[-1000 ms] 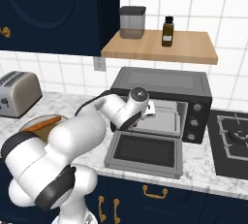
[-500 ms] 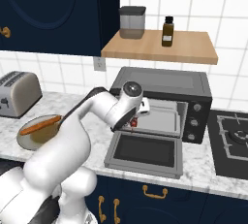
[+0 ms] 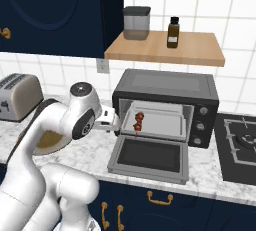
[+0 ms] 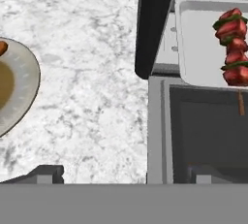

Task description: Pick up the kebab skewer and baguette bread, and place them inside the toaster oven. Close the toaster oven door and start by setting the timer.

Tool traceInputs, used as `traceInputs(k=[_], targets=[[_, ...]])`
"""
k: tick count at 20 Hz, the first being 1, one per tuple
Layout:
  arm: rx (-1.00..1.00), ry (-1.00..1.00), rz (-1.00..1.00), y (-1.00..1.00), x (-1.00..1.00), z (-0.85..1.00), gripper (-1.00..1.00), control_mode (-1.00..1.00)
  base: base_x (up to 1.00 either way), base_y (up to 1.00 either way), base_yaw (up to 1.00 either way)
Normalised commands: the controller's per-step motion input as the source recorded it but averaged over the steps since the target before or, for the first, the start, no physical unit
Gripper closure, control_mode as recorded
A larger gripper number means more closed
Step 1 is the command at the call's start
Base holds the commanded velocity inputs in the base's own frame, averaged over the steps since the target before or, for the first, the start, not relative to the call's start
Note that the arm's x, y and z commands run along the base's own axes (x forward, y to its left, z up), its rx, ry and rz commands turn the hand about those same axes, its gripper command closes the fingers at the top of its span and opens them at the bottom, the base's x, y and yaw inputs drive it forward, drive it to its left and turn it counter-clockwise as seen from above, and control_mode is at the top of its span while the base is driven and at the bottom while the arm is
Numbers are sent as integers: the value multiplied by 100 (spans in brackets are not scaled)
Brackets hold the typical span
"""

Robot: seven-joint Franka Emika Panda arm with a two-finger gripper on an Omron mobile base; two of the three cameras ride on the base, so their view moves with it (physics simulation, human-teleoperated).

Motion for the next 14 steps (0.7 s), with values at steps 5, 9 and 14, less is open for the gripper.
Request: traceInputs(k=[5,9,14], targets=[[0,19,-36,100,-23,2,-100,-100,0,0,0],[1,12,-24,100,14,0,-100,-100,0,0,0],[10,6,-7,100,45,7,-100,-100,0,0,0]])
